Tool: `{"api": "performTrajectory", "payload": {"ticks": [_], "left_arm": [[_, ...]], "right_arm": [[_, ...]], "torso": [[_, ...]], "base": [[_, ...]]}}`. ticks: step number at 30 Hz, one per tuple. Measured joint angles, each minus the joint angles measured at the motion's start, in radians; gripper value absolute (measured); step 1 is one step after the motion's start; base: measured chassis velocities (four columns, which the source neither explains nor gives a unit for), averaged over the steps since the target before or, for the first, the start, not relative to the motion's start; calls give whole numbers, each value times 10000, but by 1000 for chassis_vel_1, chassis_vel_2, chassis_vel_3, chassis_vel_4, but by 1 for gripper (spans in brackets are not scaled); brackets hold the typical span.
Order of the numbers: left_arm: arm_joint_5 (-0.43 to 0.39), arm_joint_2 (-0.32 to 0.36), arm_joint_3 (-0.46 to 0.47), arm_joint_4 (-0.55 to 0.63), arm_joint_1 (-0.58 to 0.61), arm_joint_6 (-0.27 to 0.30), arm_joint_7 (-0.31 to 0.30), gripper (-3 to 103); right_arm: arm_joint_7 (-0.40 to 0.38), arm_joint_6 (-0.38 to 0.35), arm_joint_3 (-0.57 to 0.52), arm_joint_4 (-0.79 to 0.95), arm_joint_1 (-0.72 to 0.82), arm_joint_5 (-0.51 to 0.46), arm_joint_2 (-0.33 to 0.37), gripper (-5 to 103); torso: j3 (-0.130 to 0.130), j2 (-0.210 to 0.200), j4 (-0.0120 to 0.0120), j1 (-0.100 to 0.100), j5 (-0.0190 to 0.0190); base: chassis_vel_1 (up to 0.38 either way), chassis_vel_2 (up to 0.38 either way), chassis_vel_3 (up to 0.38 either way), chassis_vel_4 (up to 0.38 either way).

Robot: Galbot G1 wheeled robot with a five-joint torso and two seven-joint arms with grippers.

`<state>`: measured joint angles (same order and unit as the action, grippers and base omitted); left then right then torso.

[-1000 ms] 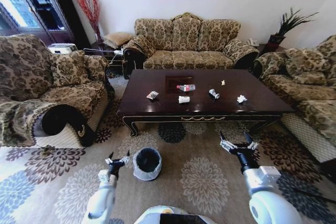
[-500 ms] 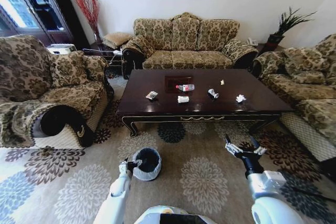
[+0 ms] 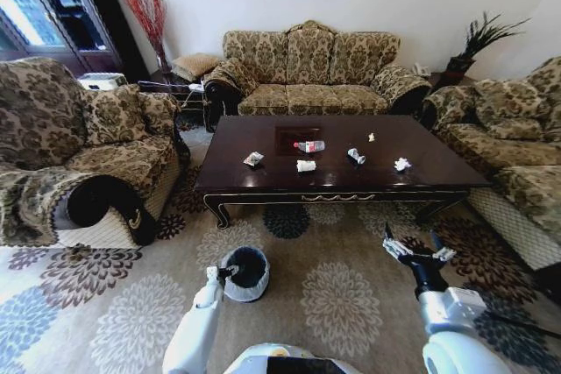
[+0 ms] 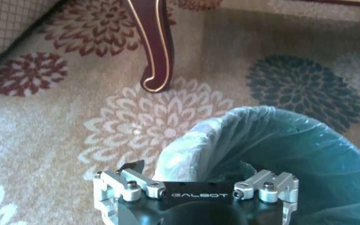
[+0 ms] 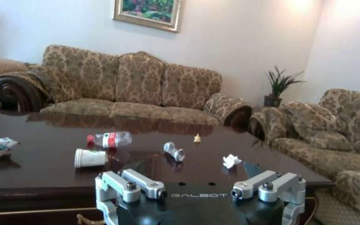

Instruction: Move to the front of the table and place the trash on the table into the trash bin.

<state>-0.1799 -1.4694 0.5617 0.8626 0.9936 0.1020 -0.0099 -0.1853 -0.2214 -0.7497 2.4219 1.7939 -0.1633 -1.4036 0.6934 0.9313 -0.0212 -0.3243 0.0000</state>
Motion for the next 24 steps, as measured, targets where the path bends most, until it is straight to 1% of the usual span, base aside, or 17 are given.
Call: {"api": "performTrajectory", "payload": {"ticks": [3,5,7,8,10,11,15,16,18,20,24], "left_arm": [[31,-53,-6,-391,-204,-2,4,100],[46,-81,-13,-487,-244,-6,5,102],[68,-170,-4,-685,-321,2,6,94],[68,-170,-4,-685,-321,2,6,94],[137,-227,10,-825,-350,11,17,87],[137,-227,10,-825,-350,11,17,87],[263,-338,110,-997,-399,16,51,71],[263,-338,110,-997,-399,16,51,71],[299,-367,145,-1057,-411,17,66,63],[308,-376,161,-1073,-416,17,67,63],[377,-415,252,-1179,-467,18,57,47]], "right_arm": [[-88,35,-25,29,55,48,-106,100],[-109,40,-33,45,77,58,-136,100],[-166,34,-50,115,120,67,-192,100],[-166,34,-50,115,120,67,-192,100],[-221,29,-61,151,135,76,-226,100],[-221,29,-61,151,135,76,-226,100],[-238,61,-69,147,157,138,-248,100],[-238,61,-69,147,157,138,-248,100],[-241,94,-69,126,162,168,-249,100],[-242,100,-69,124,164,170,-249,100],[-247,131,-69,110,170,173,-215,100]], "torso": [[0,0,0,0,1],[0,0,0,0,0],[0,0,0,0,0],[0,0,0,0,0],[0,0,0,0,-1],[0,0,0,0,-1],[0,0,0,0,-1],[0,0,0,0,-1],[0,0,0,1,1],[0,0,0,1,1],[0,0,-1,1,2]], "base": [[0,0,0,0],[0,0,0,0],[0,0,0,0],[0,0,0,0],[0,0,0,0],[0,0,0,0],[0,0,0,0],[0,0,0,0],[0,0,0,0],[0,0,0,0],[0,0,0,0]]}}
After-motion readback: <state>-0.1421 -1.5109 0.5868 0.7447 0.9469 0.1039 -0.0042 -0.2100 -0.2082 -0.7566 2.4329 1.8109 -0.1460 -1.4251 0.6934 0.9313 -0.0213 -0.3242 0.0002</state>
